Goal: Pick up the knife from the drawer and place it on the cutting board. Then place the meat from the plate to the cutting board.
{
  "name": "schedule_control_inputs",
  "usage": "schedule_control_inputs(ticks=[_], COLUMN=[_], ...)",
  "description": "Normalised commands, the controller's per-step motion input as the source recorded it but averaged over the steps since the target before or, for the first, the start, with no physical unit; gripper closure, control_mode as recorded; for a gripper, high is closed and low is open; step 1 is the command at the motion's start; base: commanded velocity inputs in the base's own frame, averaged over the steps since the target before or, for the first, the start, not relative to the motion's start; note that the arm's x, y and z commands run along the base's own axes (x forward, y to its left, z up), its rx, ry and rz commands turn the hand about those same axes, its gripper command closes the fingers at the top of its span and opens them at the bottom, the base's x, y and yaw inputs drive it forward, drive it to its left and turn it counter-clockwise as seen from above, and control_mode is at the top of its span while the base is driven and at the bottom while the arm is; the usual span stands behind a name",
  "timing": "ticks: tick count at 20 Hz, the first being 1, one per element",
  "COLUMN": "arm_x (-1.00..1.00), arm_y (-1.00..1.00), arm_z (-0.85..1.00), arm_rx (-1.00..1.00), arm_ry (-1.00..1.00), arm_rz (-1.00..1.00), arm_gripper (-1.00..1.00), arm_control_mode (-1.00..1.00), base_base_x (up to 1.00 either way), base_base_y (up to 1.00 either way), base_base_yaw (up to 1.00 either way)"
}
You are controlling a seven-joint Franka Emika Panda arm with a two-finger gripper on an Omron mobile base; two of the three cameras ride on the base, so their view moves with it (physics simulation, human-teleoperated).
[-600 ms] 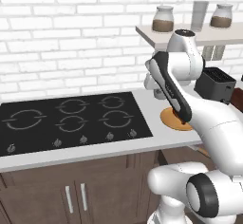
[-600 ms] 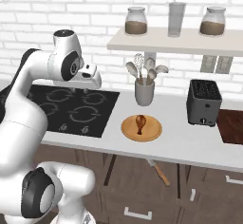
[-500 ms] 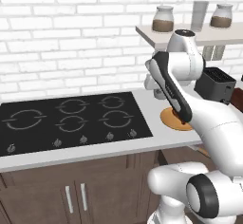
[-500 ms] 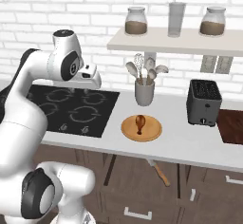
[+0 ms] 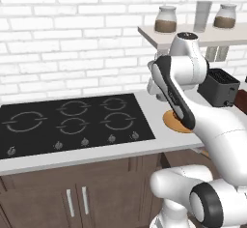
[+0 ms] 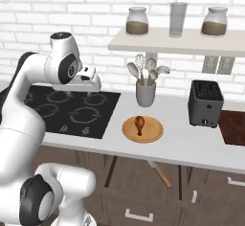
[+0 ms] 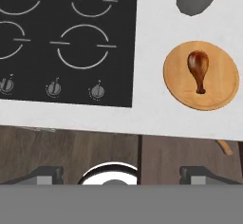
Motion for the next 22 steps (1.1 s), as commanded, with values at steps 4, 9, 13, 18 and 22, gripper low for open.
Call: schedule_control_inputs(ticks=[4,9,13,18,22], arm_x=[-0.28,0.0,0.0,0.0,0.0], arm_y=[-0.01,0.0,0.0,0.0,0.0], arm_z=[-0.01,0.0,0.0,0.0,0.0], arm_rx=[0.0,0.0,0.0,0.0,0.0], arm_ry=[0.0,0.0,0.0,0.0,0.0], arm_rz=[0.0,0.0,0.0,0.0,0.0], arm_gripper=[-1.0,-1.0,-1.0,-1.0,-1.0], arm_control_mode=[-1.0,1.0,1.0,1.0,1.0], base_base_x=[0.0,-0.98,-0.9,-0.4,0.03], base_base_y=[0.0,-0.13,-0.74,-1.0,-1.0], base_base_yaw=[0.0,0.07,0.13,0.18,0.24])
